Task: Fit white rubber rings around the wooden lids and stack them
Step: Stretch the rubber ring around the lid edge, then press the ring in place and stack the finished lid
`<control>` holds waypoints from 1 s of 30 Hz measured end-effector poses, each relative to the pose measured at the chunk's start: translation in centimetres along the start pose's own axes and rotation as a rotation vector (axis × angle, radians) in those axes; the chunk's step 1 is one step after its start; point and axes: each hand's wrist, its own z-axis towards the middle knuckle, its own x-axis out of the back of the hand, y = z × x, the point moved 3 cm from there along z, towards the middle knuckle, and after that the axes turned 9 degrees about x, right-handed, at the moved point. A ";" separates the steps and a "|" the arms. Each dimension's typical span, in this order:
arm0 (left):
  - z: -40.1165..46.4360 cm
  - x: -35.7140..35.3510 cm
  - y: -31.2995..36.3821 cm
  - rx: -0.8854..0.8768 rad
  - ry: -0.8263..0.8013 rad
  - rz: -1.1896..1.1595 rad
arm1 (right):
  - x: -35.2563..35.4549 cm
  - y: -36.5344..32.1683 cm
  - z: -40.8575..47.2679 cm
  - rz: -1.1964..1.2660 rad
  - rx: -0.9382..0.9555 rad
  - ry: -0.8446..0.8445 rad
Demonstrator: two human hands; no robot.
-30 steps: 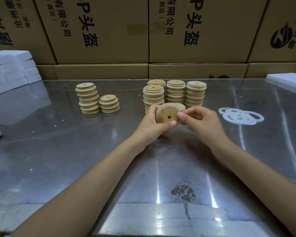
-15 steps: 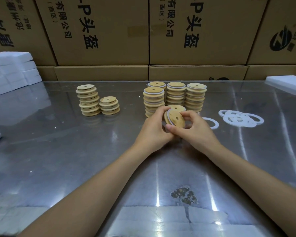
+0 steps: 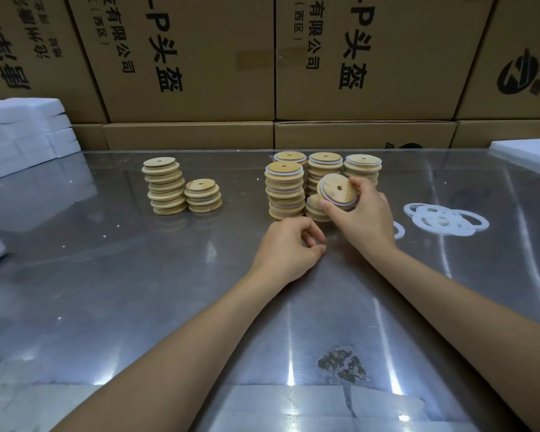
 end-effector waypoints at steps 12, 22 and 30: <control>0.0 0.1 0.1 -0.006 -0.029 0.017 | -0.7 0.0 0.4 -0.104 0.095 -0.145; 0.1 0.6 -0.2 -0.012 0.007 0.003 | -0.7 -0.4 0.3 -0.156 0.102 -0.213; 2.5 5.2 -4.3 0.167 0.371 0.149 | 1.4 -0.7 -1.8 -0.381 0.007 -0.163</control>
